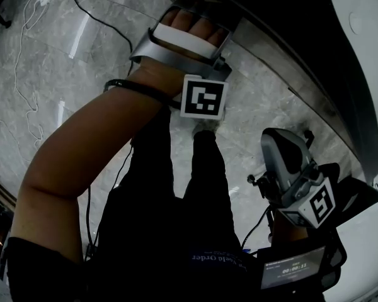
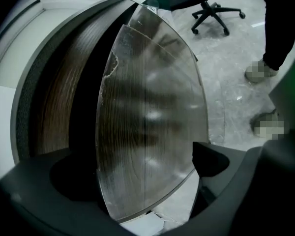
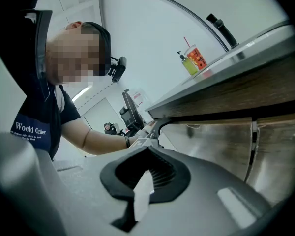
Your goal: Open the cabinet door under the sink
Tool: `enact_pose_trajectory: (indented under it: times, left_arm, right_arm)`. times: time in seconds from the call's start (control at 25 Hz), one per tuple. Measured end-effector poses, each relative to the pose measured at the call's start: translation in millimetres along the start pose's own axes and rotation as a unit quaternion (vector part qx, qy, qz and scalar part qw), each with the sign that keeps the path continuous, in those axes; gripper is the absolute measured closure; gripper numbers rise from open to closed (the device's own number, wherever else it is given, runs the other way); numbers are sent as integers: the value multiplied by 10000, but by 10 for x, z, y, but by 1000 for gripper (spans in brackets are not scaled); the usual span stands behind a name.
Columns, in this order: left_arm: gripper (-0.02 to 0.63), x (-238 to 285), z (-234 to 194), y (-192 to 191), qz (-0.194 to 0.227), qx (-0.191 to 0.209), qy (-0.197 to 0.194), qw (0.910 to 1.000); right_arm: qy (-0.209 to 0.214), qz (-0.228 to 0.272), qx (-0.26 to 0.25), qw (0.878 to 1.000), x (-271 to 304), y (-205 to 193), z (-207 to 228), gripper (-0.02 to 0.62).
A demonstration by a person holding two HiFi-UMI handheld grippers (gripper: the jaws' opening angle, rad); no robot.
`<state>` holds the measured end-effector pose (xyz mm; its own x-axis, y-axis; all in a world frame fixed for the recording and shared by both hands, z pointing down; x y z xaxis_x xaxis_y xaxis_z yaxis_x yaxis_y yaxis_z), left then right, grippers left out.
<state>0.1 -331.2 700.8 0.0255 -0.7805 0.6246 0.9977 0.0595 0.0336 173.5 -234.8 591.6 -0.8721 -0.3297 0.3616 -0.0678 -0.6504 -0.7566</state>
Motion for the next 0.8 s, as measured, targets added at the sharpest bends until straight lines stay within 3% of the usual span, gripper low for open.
enact_pose_trajectory:
  times: [0.2, 0.44, 0.6, 0.8]
  left_arm:
    - [45, -130, -17, -36, 162, 6, -713, 9973]
    - [163, -245, -76, -113, 569, 76, -1441, 9879]
    - [240, -321, -67, -111, 704, 216, -2006, 9769]
    - [321, -344, 7, -83, 751, 735, -2696, 9572]
  right_arm:
    - [48, 39, -15, 10000, 50, 48, -24, 594]
    - [-53, 129, 77, 9999, 19, 54, 15, 594]
    - [-112, 208, 71, 9997, -14, 32, 10, 594]
    - [-301, 398, 141, 9987, -39, 33, 35, 594]
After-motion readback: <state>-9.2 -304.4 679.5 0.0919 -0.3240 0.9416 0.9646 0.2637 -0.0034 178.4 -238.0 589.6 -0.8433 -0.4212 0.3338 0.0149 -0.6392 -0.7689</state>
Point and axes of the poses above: the fingertips, and each gripper's own axes: x forward along the fingers, z to its right, y out of its top, the point moved 7 cm from there along -x, backward along the fingers, and after that the axes turned 5 degrees about -y, right-handed, at the moved point
